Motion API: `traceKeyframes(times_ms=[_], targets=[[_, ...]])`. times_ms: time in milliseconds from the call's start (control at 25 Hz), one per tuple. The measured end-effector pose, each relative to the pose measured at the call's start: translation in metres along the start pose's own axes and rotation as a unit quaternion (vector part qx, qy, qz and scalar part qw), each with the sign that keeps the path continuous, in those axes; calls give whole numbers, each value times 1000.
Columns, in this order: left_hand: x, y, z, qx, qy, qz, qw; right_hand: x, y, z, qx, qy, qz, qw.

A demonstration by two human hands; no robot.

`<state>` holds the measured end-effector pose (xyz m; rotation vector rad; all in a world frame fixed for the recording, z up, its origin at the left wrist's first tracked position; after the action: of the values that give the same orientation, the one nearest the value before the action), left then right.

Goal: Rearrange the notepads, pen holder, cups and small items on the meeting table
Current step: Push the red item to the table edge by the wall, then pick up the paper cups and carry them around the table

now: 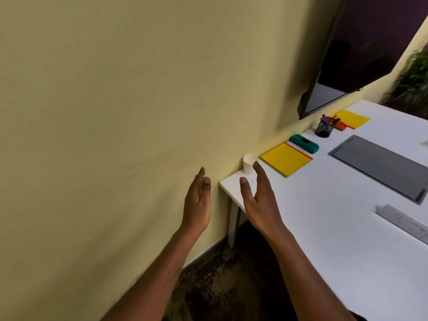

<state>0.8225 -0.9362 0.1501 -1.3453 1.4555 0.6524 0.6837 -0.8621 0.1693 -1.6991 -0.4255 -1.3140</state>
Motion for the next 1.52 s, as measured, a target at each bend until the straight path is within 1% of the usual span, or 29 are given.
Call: traceKeyframes(times_ms=[160,240,320,520,720,880,1000,1080,1360,1520], targets=[[14,44,-42,23,2,1,1000,-22,-12,-48,-22,29,-12,999],[26,63,-64,28,-9,8,1000,-32,-15,-69,-32,35,-10,999],[38,76,-79,34,-24,14,999,-42,-13,-85,-35,40,10,999],[75,117,-128,46,-60,22,997,-76,-5,-147,-34,88,60,994],[127,146,-182,52,-130,48,989,-102,12,-217,-48,159,38,985],[168,167,-217,70,-176,39,981,-126,28,-264,-68,212,21,975],[195,185,-233,133,-175,10,976,-145,44,-291,-75,249,10,965],[210,197,-238,156,-190,17,969,-157,54,-307,-74,269,6,960],[244,230,-236,152,-211,35,965,-187,67,-342,-70,321,-15,944],[256,243,-236,132,-210,33,968,-195,70,-354,-45,336,-33,940]])
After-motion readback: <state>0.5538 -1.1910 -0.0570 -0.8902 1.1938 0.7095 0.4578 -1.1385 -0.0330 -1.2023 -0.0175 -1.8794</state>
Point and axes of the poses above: each hand's wrist, its own z-axis away from the middle knuckle, its own y-axis out of the palm, x = y × z, the point moved 2 cm from there along -z, towards the middle knuckle, and after that the axes turned 14 degrees about y, right-handed, at the moved point
